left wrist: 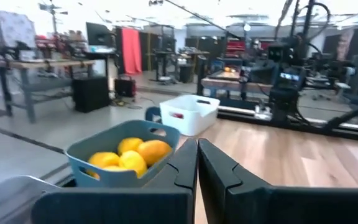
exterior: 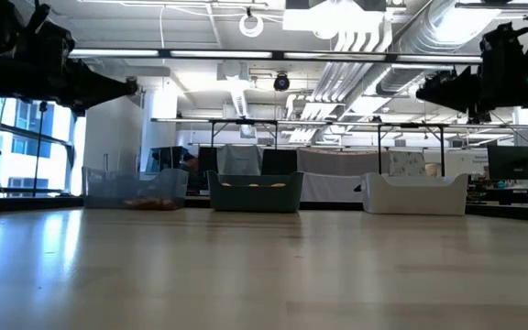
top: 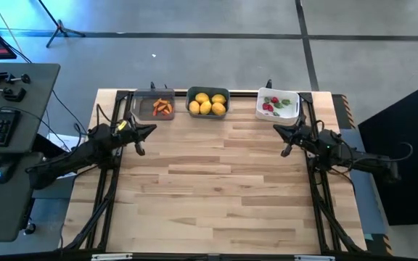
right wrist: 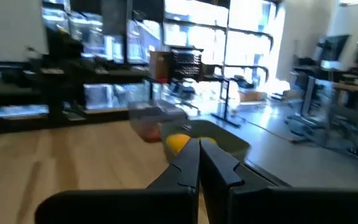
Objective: Sort produce into baskets
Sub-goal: Return to Home Position
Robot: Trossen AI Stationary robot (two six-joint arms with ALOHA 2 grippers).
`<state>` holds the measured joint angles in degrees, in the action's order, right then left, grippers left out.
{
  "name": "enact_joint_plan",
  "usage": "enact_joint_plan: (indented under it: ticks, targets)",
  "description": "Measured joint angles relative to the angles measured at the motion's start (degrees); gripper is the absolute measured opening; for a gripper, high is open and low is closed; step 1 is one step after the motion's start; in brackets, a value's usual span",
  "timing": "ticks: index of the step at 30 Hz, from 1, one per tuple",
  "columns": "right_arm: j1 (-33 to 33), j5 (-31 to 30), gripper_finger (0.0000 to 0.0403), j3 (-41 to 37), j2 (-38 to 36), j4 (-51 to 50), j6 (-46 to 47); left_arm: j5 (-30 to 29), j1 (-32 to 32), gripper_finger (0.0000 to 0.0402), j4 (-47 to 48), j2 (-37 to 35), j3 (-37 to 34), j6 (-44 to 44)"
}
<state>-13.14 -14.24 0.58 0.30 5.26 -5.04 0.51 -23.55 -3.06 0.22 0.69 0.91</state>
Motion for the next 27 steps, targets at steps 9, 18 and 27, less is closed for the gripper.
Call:
enact_joint_plan:
  ticks: [9, 18, 27]
  targets:
    - [-1.0, 1.4, 0.0000, 0.0, 0.5, -2.4, 3.3, -2.5, -0.2, 0.0000, -0.9, 0.1, 0.0, -0.3]
    - [-3.1, 0.9, 0.0000, 0.0, 3.6, -2.5, 4.1, -4.3, -0.3, 0.0000, 1.0, 0.0, 0.0, 2.2]
    - [-3.9, 0.9, 0.0000, 0.0, 4.6, -2.3, 2.0, -4.7, -0.4, 0.0000, 2.0, 0.3, 0.0, 3.5]
